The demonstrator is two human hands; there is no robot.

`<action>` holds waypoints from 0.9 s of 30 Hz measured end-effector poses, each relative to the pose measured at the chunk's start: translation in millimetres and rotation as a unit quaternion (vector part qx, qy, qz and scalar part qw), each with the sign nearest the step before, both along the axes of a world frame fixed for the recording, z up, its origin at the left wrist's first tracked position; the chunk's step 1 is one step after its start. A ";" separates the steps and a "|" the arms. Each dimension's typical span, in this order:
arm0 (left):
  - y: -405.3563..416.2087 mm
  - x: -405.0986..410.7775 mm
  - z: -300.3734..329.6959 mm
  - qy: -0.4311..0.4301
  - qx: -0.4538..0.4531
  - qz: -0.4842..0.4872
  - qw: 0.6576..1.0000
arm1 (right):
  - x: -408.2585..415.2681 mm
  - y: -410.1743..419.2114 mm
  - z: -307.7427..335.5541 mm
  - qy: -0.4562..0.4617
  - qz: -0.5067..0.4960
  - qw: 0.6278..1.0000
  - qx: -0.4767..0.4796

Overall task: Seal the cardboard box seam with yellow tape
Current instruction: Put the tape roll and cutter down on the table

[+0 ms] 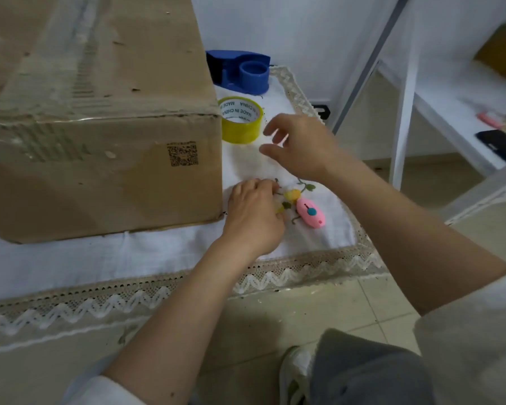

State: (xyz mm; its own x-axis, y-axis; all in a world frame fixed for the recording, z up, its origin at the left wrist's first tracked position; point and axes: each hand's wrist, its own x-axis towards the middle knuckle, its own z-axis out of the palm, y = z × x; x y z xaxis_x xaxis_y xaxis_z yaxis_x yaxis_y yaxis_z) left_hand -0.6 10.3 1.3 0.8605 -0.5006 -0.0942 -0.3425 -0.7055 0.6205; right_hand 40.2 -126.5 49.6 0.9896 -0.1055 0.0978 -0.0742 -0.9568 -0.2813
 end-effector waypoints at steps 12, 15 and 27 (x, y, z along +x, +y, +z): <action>0.2 -1.3 1.6 0.006 0.023 -0.034 0.999 | -73.7 -10.3 -2.1 0.225 -0.081 0.970 -0.047; 1.6 -1.0 2.6 0.016 0.056 -0.056 0.997 | -73.6 -11.9 -2.4 0.234 -0.078 0.968 -0.054; -0.6 4.5 8.1 0.014 -0.021 -0.007 1.000 | -18.2 -33.0 3.5 0.016 -0.150 0.965 0.212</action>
